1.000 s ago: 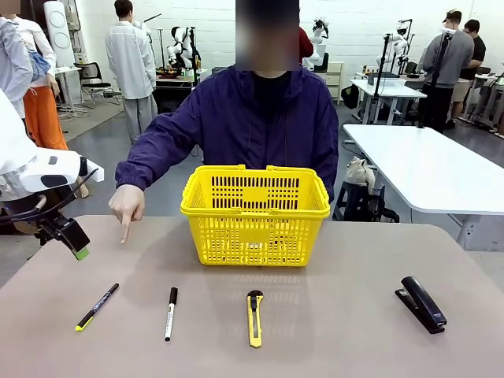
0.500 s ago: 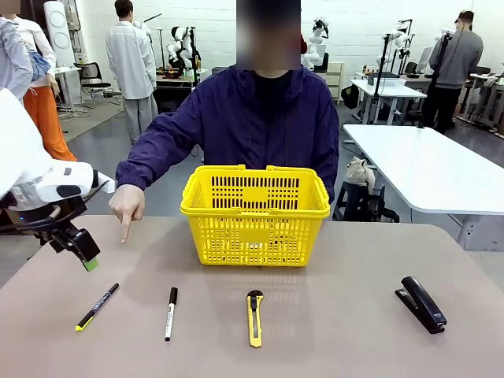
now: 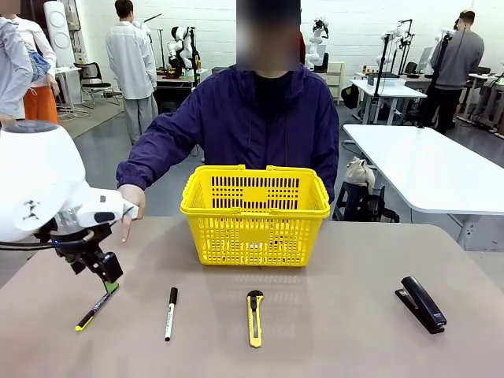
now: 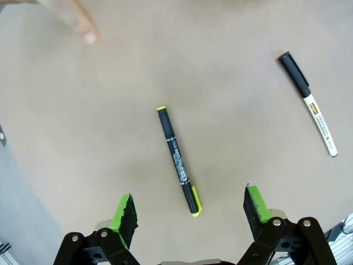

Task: Place the items the person wants into the basket.
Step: Pick up the item the person points to and place it in the Market Basket.

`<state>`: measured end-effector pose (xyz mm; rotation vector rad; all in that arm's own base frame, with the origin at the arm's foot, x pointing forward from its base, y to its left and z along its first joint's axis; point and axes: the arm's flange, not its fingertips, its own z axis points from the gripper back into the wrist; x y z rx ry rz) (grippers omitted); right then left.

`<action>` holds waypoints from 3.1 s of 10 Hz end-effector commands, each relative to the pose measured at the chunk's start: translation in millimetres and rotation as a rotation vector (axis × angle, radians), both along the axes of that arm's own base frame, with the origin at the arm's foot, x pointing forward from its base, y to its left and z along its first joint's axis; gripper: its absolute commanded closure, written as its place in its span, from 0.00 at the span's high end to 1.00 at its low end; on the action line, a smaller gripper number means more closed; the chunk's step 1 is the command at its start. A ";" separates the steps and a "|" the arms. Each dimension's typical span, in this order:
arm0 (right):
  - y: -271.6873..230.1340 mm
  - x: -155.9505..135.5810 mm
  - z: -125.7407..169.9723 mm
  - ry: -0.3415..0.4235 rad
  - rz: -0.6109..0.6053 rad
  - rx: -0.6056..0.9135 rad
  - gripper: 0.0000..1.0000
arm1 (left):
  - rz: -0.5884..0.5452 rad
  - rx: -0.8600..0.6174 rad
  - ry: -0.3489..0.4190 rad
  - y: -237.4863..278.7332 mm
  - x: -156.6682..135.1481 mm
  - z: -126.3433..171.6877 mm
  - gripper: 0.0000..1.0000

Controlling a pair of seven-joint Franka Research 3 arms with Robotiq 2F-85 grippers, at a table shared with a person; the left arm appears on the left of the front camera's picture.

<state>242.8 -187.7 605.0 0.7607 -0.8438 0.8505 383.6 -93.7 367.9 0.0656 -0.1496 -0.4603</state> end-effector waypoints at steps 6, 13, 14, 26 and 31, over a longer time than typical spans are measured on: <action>-0.4 1.9 2.8 -0.024 0.010 0.021 1.00 | 0.056 -0.018 0.021 26.2 -16.6 -60.1 1.00; -0.4 1.9 2.8 -0.024 0.010 0.021 1.00 | 0.036 -0.059 0.054 31.0 -13.5 -67.9 0.50; -0.4 1.9 2.8 -0.024 0.010 0.021 1.00 | 0.039 -0.059 0.049 30.8 -13.9 -65.8 0.42; -0.4 1.9 2.8 -0.024 0.010 0.021 1.00 | 0.016 -0.071 0.069 28.3 -15.6 -65.2 0.00; -0.4 1.9 2.8 -0.024 0.010 0.021 1.00 | -0.078 0.038 0.015 21.0 -30.8 33.9 0.00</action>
